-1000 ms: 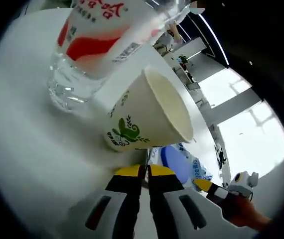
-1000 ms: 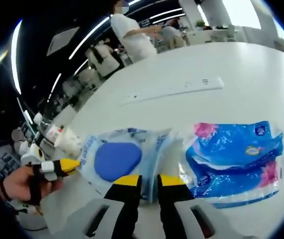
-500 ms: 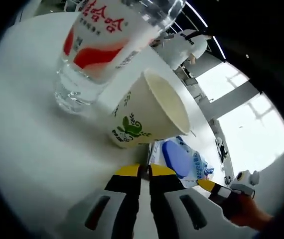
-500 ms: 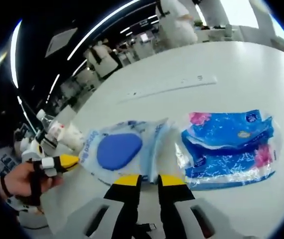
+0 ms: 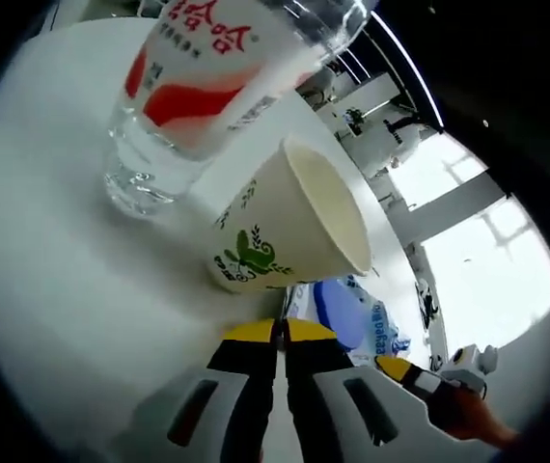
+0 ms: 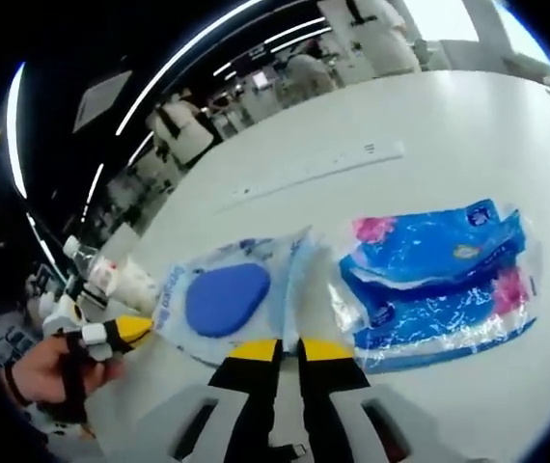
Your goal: Arrange the tabletop items into an orderly group along one side of the table until the central work area is clear of visible clutter.
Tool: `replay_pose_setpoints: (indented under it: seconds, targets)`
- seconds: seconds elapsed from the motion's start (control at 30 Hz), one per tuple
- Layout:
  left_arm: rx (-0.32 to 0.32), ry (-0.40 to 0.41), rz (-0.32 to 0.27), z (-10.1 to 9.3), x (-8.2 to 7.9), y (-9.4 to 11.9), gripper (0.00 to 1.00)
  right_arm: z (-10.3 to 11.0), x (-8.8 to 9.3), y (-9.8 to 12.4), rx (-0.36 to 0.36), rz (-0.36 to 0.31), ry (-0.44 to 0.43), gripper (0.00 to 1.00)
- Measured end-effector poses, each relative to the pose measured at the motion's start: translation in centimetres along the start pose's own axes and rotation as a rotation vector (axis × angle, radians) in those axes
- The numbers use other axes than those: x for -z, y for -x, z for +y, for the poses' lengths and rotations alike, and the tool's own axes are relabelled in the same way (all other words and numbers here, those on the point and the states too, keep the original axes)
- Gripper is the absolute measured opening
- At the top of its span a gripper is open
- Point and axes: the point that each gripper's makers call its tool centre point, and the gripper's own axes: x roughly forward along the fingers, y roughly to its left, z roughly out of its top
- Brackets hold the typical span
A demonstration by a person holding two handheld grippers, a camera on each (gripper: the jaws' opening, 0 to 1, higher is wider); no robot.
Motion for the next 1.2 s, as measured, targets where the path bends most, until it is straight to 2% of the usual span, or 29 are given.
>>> replay_pose_setpoints:
  seconds: [0.27, 0.47, 0.77, 1.0, 1.2]
  targets:
    - [0.002, 0.004, -0.005, -0.3, 0.0, 0.2, 0.00, -0.2, 0.2, 0.7, 0.007, -0.009, -0.020, 0.10]
    - [-0.003, -0.053, 0.020, -0.3, 0.6, 0.9, 0.01, -0.1, 0.5, 1.4, -0.003, -0.003, 0.007, 0.13]
    - [-0.006, -0.082, 0.032, -0.2, 1.5, 2.0, 0.01, -0.3, 1.8, 3.1, 0.003, -0.007, -0.010, 0.14]
    - [0.006, -0.140, 0.066, -0.6, 3.1, 2.2, 0.01, -0.9, 2.5, 4.5, 0.007, -0.017, -0.018, 0.14]
    - [0.025, -0.193, 0.105, -1.4, 5.3, 2.3, 0.02, -1.2, 3.3, 6.0, 0.017, -0.025, -0.029, 0.14]
